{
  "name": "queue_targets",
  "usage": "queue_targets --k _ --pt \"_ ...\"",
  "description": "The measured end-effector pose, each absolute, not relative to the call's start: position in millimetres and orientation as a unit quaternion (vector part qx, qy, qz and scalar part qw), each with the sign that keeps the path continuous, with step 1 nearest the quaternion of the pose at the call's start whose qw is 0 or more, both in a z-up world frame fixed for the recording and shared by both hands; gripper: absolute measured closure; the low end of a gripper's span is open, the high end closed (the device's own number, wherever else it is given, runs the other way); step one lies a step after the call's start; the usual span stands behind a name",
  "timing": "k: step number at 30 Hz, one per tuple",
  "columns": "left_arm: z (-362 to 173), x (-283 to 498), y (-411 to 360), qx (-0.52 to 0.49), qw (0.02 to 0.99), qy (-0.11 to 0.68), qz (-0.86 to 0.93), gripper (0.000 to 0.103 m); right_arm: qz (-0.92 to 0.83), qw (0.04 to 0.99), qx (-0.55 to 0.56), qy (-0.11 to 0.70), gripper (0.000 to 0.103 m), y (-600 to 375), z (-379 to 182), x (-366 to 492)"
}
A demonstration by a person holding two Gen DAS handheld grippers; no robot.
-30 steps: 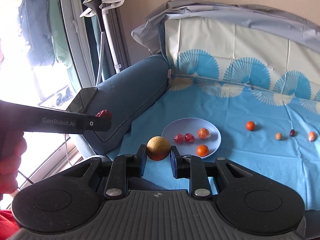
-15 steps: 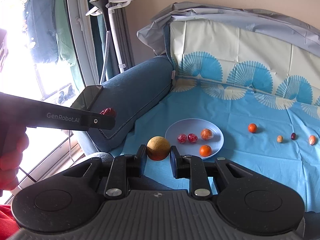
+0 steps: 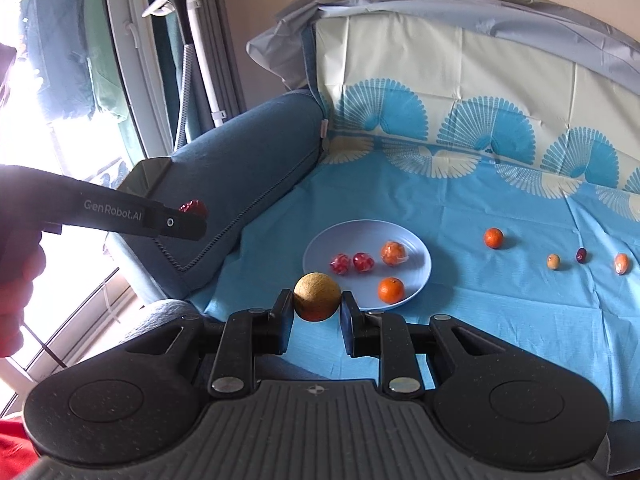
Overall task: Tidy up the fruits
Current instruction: 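Carry both fruits over the plate and open both tools to drop them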
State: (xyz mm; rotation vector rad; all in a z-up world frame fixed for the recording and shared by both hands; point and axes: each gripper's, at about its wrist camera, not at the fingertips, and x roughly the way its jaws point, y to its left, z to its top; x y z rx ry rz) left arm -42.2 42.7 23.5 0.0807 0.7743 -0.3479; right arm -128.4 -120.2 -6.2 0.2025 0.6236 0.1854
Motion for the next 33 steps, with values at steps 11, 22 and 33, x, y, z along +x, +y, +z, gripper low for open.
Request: queue_targets --k 11,22,33 --pt "-4.7 23.9 11.1 0.053 0.895 0.408 -0.170 0.079 0.083 0.937 0.116 0.320 0.077 -137.4 -29.3 -60.7" --pt "-42.0 102.7 -25.6 0.073 0.879 0.440 -0.168 0.079 0.073 0.926 0.108 0.355 0.077 -154.0 -71.7 11.8" --pt "-97.6 160.3 -48.4 0.092 0.862 0.470 -0.166 0.079 0.059 0.919 0.090 0.380 0.077 -163.2 -117.9 72.7"
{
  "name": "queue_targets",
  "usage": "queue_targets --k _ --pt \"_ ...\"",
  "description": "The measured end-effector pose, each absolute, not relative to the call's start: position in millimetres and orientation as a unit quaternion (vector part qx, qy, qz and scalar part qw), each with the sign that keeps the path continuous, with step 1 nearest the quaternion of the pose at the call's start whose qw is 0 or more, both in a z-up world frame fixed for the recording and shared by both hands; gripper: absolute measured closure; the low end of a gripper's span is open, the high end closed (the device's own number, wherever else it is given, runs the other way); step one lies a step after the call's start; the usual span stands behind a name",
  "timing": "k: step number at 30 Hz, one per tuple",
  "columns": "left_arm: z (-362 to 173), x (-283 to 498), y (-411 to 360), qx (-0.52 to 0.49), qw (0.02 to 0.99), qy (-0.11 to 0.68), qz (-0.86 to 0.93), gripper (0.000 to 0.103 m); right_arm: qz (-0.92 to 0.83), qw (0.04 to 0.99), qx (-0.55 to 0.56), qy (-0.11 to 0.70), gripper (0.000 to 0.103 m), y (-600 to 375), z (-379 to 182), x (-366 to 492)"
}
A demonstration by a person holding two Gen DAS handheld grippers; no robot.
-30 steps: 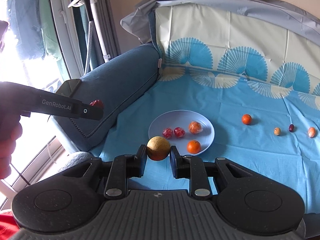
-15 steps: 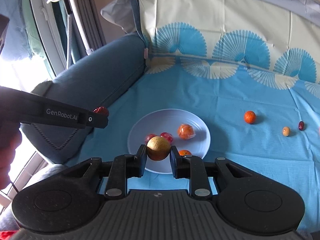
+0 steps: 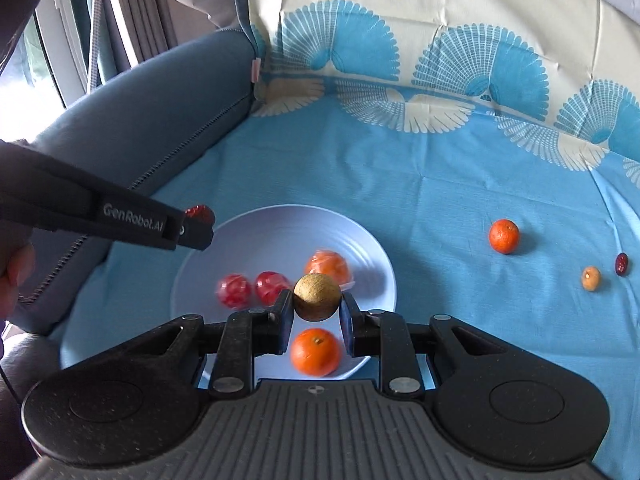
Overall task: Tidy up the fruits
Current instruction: 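Carry both fruits over the plate and open both tools to drop them, then withdraw both tools from the plate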
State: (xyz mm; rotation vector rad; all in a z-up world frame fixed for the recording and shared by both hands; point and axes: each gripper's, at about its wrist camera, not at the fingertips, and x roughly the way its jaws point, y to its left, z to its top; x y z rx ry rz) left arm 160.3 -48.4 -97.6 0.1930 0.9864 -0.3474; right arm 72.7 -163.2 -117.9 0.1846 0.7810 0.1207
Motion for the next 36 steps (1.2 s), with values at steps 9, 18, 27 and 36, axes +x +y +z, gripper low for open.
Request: queue_targets --k 9,18,27,36 --pt "-126.6 182.0 -59.4 0.115 0.847 0.490 -0.168 0.079 0.063 0.910 0.079 0.402 0.077 -160.9 -143.8 93.0" --pt "-100.7 157.6 -48.4 0.131 0.875 0.432 -0.175 0.000 0.076 0.910 0.063 0.404 0.022 -157.5 -136.1 87.9" --pt "-66.9 67.8 3.7 0.086 0.869 0.466 -0.144 0.000 0.093 0.894 0.080 0.431 0.006 -145.6 -98.3 0.9" --pt "-31.0 -7.2 28.9 0.070 0.885 0.440 -0.133 0.000 0.059 0.916 0.100 0.385 0.003 -123.0 -43.1 -77.7"
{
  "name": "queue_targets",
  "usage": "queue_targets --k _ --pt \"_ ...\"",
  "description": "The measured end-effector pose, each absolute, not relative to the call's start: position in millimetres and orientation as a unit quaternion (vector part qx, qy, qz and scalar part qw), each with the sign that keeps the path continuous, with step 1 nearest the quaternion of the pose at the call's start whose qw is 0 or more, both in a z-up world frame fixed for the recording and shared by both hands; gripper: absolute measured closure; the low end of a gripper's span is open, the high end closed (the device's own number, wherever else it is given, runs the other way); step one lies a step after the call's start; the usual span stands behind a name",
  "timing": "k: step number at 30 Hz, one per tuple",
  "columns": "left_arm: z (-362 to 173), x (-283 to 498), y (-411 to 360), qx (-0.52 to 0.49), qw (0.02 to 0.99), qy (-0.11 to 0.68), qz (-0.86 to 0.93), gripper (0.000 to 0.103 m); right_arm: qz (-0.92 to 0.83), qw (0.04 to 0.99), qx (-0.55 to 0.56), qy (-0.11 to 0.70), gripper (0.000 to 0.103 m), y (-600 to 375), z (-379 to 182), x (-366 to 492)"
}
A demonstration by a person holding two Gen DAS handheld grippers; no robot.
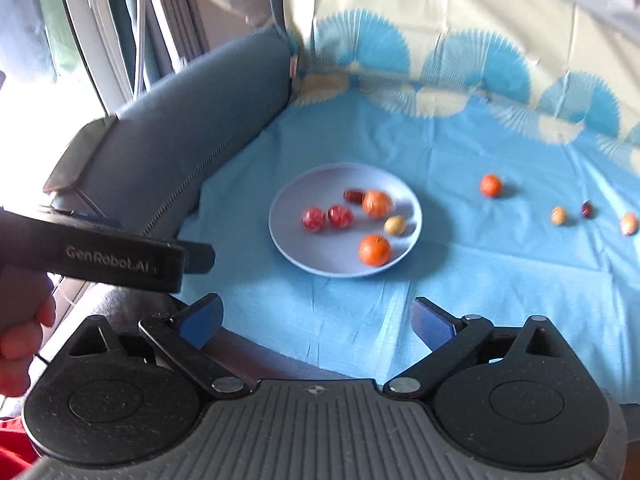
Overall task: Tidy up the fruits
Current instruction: 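Withdraw both tools from the plate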
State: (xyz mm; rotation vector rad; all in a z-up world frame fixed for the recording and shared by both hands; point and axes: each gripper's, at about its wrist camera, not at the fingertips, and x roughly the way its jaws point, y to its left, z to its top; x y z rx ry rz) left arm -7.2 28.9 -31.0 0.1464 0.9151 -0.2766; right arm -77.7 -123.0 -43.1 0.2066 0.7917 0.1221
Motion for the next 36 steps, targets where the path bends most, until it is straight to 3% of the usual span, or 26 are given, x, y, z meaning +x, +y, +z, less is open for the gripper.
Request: queue_targets --k 17,36 --pt "6.5 -76.8 28.5 0.095 0.911 0.376 -0.142 0.000 0.031 0.945 0.074 0.316 0.001 -112.7 -6.7 -147.8" --pt "12.1 -83.1 25.0 0.099 0.912 0.371 -0.141 0.000 0.023 0.950 0.085 0.300 0.001 -115.3 -1.6 -162.0"
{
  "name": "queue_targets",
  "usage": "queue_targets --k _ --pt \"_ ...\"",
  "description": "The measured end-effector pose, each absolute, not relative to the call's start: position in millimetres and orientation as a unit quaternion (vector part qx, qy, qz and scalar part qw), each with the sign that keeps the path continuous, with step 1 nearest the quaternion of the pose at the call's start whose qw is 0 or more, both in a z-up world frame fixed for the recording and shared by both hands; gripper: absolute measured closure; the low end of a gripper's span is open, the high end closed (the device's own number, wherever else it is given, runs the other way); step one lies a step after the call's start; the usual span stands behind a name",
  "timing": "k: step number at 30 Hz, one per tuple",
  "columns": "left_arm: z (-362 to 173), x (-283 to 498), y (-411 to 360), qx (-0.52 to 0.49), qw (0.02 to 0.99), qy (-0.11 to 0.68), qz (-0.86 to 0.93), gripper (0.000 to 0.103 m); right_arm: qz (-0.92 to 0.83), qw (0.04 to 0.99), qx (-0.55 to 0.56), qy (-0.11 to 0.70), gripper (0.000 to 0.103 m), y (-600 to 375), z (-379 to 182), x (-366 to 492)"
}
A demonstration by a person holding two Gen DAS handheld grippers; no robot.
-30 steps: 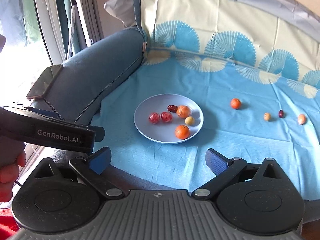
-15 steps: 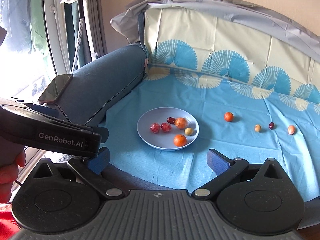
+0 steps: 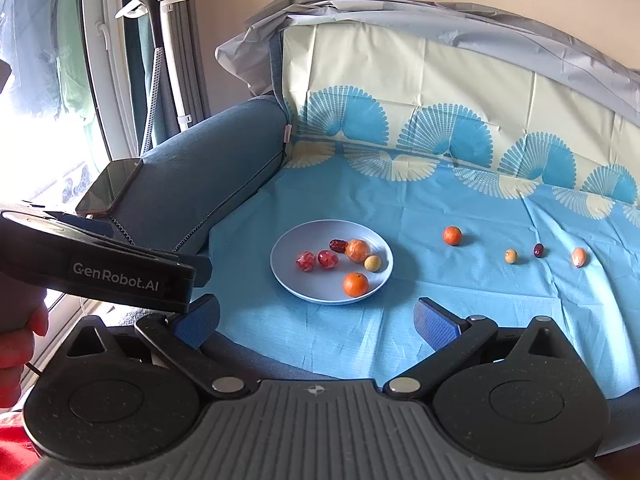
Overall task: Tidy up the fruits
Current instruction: 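Withdraw both tools from the plate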
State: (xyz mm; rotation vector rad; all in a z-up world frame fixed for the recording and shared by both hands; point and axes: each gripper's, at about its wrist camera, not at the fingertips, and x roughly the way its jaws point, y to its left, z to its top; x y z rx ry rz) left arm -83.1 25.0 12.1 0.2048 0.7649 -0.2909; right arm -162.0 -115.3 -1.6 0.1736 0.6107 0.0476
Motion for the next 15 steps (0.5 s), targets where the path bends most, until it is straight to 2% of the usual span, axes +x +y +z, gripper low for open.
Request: queue_targets --k 15 --pt "0.3 -64.5 5.6 0.119 0.899 0.398 -0.137 0.000 -0.009 0.937 0.135 0.322 0.001 -148.1 -25.5 -147.1"
